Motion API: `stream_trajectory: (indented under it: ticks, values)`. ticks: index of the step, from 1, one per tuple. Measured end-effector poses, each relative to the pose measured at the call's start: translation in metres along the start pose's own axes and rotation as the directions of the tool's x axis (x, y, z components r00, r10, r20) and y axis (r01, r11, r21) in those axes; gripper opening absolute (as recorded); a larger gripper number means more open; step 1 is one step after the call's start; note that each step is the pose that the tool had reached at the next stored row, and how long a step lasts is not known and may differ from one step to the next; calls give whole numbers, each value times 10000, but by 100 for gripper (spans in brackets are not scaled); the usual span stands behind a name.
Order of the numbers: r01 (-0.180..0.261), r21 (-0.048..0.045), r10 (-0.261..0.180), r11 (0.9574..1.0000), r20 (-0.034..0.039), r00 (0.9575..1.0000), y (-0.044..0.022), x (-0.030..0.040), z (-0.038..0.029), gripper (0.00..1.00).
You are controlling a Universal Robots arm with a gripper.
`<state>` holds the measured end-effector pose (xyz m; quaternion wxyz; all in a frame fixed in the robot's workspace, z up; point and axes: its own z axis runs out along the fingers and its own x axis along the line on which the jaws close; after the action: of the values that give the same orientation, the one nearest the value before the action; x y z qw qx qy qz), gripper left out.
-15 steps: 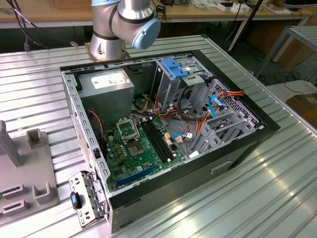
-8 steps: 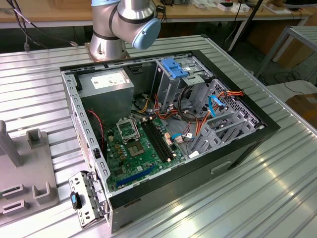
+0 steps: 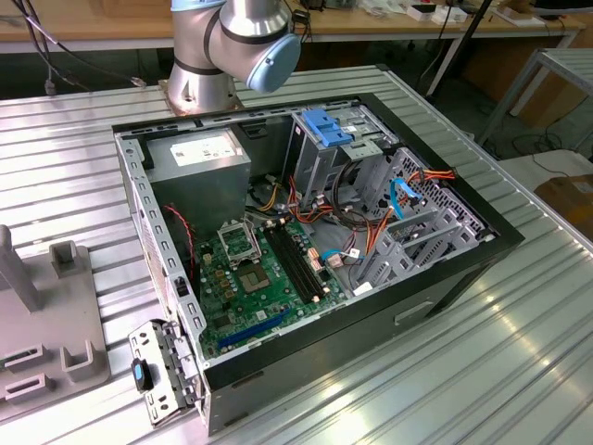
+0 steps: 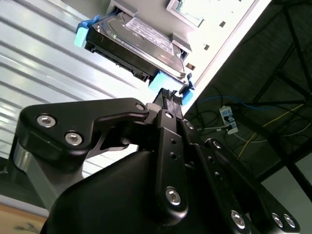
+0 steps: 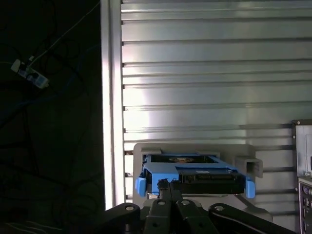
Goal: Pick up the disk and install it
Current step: 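Pick up the disk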
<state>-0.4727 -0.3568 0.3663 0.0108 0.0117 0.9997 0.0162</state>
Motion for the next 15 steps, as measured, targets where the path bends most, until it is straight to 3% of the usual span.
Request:
stream_trajectory:
  ticks: [5,6,8,13,15]
  values:
    - [826,-19,-827,9966,-26,9966,0,0,0,11]
    - [1305,-31,-1305,9914,-40,9914,0,0,0,11]
    - [1654,-40,-1655,9862,-50,9862,0,0,0,11]
    - [2159,-54,-2159,9764,-64,9764,0,0,0,11]
    - [2405,-61,-2405,9706,-70,9706,0,0,0,11]
